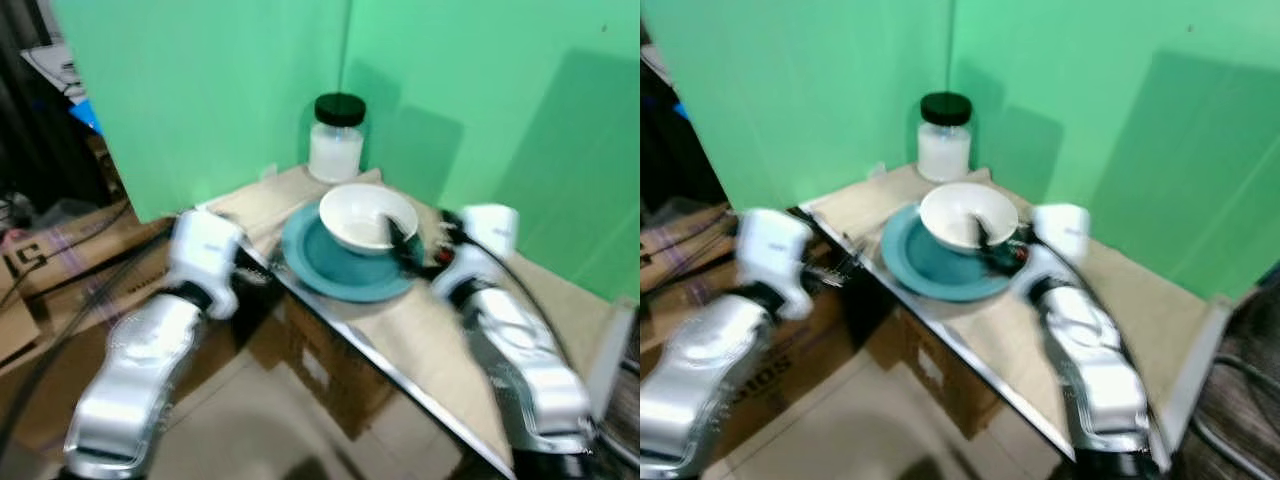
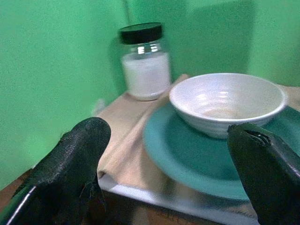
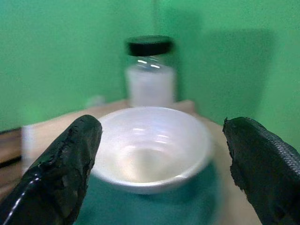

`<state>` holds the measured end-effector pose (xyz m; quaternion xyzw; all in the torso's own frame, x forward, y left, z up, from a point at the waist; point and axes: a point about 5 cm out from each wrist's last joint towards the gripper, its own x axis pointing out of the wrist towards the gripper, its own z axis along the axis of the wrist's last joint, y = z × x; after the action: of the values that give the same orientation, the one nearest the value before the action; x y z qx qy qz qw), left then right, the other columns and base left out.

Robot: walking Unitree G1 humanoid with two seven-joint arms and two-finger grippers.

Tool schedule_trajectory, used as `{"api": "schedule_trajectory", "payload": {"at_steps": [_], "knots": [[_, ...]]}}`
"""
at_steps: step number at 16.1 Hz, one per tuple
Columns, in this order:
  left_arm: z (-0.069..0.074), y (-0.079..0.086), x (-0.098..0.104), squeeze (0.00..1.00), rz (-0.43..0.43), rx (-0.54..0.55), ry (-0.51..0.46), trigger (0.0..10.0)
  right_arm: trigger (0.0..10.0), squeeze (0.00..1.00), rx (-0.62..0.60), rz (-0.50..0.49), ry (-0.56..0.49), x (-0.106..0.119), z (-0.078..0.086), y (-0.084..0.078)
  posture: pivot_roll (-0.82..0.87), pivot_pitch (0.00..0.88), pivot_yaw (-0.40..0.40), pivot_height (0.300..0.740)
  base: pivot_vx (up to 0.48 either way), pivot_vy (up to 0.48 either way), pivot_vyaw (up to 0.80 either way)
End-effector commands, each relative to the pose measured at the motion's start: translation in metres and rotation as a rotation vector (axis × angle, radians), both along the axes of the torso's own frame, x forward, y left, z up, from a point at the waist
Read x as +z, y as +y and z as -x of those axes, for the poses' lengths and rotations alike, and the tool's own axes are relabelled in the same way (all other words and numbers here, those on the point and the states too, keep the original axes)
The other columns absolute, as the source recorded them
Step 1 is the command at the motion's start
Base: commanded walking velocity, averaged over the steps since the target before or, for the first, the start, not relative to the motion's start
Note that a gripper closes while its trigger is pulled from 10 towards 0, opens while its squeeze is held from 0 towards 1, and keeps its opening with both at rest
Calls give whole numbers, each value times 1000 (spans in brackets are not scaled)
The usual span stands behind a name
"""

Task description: Setting the table

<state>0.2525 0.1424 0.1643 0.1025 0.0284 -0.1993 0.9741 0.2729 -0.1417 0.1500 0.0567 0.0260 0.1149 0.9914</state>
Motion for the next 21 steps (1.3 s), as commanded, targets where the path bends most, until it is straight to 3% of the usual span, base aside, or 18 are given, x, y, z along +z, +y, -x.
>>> {"api": "schedule_trajectory", "payload": {"at_steps": [1, 5, 8, 10, 11, 12, 14, 15, 18, 21], "knots": [[-2, 7, 3, 0, -24, 19, -8, 10000, 10000, 1000, 22, -2, -17, 6, -3, 8, 155, 0, -21, 740, 334, 0, 0], [-4, 4, 2, 0, -50, -18, -1, 10000, 10000, 1000, 21, 37, -18, 9, -18, 7, 156, 0, -10, 740, 313, 0, 0], [-2, 0, -5, 0, -108, -85, 29, 10000, 10000, 1000, 46, 151, 89, 1, -40, 9, 157, 0, -2, 740, 0, 0, 0], [-3, -1, -2, 0, -114, -119, 16, 10000, 10000, 1000, 29, 148, 129, 6, -53, 10, 162, 0, -7, 740, 0, 0, 0], [-1, -2, 0, 0, -108, -165, 17, 10000, 10000, 824, 38, 120, 143, 11, -58, 12, 165, 0, -9, 740, 0, 0, 0], [1, -2, 2, 0, -104, -204, 22, 10000, 10000, 0, 66, 112, 140, 15, -62, 15, 168, 0, -12, 740, 0, 0, 0], [7, 2, 3, 0, -109, -287, 49, 10000, 10000, 0, 229, 180, 53, 28, -64, 23, 170, 0, -19, 740, 0, 0, 0], [13, 6, 3, 0, -107, -330, 80, 10000, 10000, 0, 385, 269, 15, 33, -59, 26, 173, 0, -23, 740, 0, 0, 0], [19, 9, 0, 0, -127, -378, 121, 10000, 10000, 0, 559, 424, 28, 29, -51, 28, 171, 0, -23, 740, 0, 0, 0], [19, 11, -1, 0, -139, -399, 141, 10000, 10000, 0, 620, 556, 106, 14, -47, 24, 172, 0, -25, 740, 0, 0, 0]]}}
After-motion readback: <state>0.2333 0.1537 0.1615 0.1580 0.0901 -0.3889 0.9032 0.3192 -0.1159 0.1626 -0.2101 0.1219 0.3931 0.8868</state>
